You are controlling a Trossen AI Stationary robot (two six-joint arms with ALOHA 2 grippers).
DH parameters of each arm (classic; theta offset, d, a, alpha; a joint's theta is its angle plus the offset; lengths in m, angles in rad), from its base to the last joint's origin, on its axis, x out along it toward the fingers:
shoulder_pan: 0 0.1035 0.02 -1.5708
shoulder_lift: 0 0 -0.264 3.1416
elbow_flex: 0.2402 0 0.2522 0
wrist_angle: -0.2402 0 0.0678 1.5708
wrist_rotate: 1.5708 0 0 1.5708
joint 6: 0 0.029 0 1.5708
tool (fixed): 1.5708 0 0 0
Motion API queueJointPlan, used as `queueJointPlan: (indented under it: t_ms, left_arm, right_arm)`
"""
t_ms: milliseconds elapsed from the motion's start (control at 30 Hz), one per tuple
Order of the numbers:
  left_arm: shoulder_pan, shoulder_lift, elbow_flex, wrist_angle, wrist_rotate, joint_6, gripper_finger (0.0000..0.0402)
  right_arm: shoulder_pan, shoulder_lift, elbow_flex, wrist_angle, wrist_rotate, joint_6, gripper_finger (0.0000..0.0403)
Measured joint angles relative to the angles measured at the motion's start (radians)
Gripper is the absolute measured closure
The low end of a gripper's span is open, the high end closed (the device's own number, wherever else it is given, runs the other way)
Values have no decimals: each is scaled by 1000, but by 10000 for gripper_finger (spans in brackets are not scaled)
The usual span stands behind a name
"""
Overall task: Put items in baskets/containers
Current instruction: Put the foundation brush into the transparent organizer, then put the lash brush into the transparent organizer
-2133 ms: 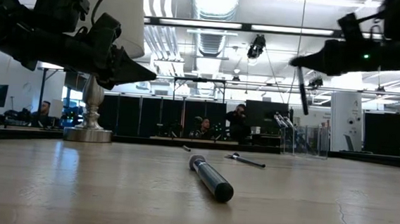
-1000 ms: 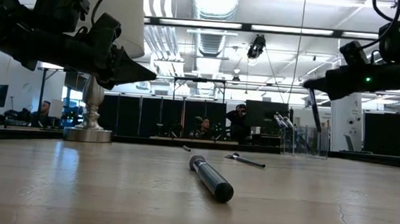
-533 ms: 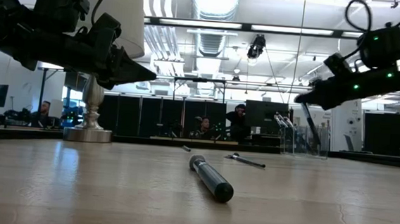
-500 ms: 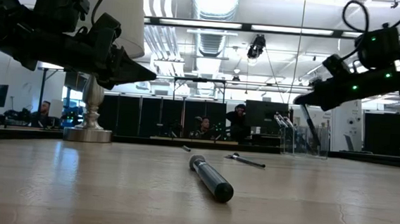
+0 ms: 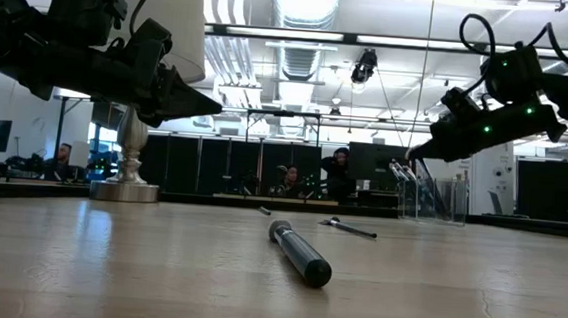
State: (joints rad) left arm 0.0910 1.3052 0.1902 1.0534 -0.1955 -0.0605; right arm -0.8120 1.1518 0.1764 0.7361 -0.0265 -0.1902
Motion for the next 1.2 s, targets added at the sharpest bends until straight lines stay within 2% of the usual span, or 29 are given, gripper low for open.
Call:
queueJointPlan:
  t_ms: [100,433,633,867,1200]
  left_arm:
    - [0,0,0,0,0,0,402]
    - [0,0,0,0,0,0,402]
    - [0,0,0,0,0,0,402]
    - [0,0,0,0,-7,6,401]
    - [0,0,0,0,-8,10,402]
  right_arm:
    - [0,2,0,0,1,4,379]
    - [0,-5,0,1,3,15,299]
    - [0,-5,0,0,3,9,277]
    - [0,-6,0,0,3,7,290]
    - [0,-21,0,3,3,18,352]
